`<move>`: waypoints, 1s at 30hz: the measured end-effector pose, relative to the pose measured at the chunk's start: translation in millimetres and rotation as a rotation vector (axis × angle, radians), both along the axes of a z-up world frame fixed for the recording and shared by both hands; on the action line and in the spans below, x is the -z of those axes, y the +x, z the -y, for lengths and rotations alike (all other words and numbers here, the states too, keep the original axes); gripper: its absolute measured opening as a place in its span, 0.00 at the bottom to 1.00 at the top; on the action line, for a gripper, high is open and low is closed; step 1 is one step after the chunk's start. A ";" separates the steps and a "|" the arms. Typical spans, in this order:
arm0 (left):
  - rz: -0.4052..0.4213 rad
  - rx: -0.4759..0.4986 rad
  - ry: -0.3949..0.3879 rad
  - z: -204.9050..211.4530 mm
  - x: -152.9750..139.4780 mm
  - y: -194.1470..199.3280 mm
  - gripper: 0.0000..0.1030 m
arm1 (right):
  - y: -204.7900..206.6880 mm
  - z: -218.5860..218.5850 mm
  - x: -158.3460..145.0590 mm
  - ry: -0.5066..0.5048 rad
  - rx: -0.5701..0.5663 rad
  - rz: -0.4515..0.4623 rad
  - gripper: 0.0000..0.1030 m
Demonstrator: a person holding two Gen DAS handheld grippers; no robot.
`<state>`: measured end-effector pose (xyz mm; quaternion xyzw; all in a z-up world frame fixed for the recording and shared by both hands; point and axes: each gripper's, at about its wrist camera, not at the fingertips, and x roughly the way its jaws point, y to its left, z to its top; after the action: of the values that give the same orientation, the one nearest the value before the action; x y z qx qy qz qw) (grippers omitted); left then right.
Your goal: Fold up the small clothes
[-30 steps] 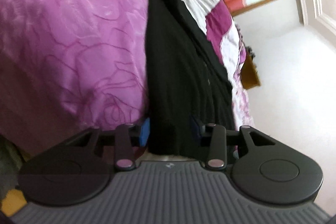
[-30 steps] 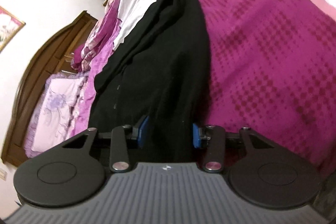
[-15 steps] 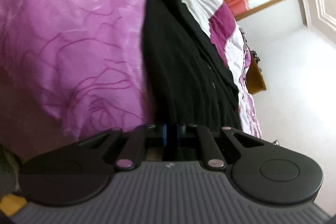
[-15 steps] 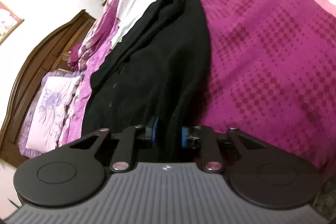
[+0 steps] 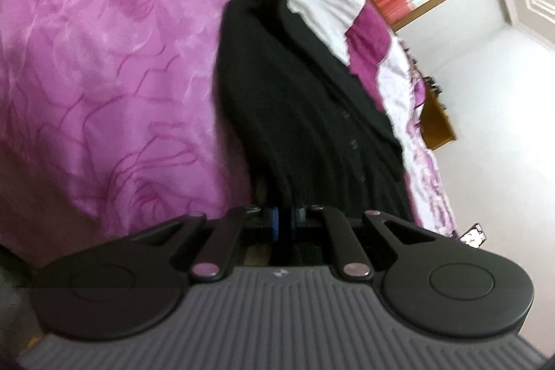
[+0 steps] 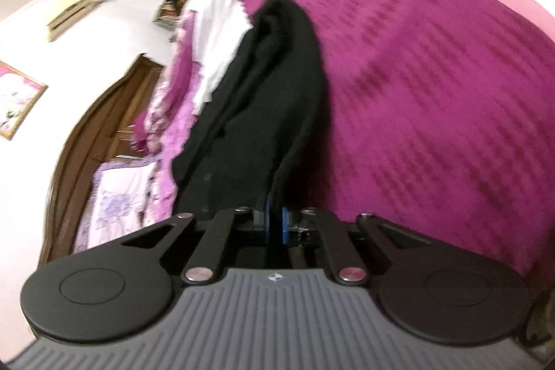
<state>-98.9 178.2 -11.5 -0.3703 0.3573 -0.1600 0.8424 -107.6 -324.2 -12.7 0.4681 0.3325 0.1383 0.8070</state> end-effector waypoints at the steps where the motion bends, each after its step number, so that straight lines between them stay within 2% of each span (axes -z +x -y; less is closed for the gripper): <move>1: 0.011 0.000 -0.002 -1.1 -3.2 1.1 0.07 | 4.2 -0.7 -3.1 -0.013 -0.021 0.023 0.05; 5: 0.016 -0.041 -0.064 -10.2 -12.3 13.8 0.07 | 22.7 -1.3 -16.8 -0.034 -0.041 0.057 0.05; 8: 0.061 -0.073 -0.047 -8.9 -28.7 23.5 0.07 | 41.0 -4.0 -34.8 -0.039 -0.052 0.087 0.05; 11: 0.115 -0.084 -0.087 -2.1 -45.9 30.7 0.07 | 57.7 -4.7 -61.0 -0.072 -0.062 0.149 0.05; 16: 0.098 -0.084 -0.071 14.6 -69.6 56.5 0.07 | 82.9 -0.9 -87.8 -0.066 -0.051 0.193 0.05; 25: 0.135 -0.099 -0.083 23.2 -97.3 94.3 0.07 | 112.2 4.2 -97.0 -0.036 -0.030 0.201 0.05; 28: 0.141 -0.125 -0.115 19.8 -98.0 107.7 0.07 | 127.4 10.3 -101.3 -0.018 -0.029 0.213 0.05; 30: 0.146 -0.133 -0.178 16.1 -95.0 119.7 0.07 | 138.0 11.8 -107.1 -0.028 -0.037 0.235 0.05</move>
<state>20.8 162.1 83.5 -0.4537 0.2542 -0.1614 0.8387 30.4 -336.1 94.5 0.4311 0.2460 0.2023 0.8443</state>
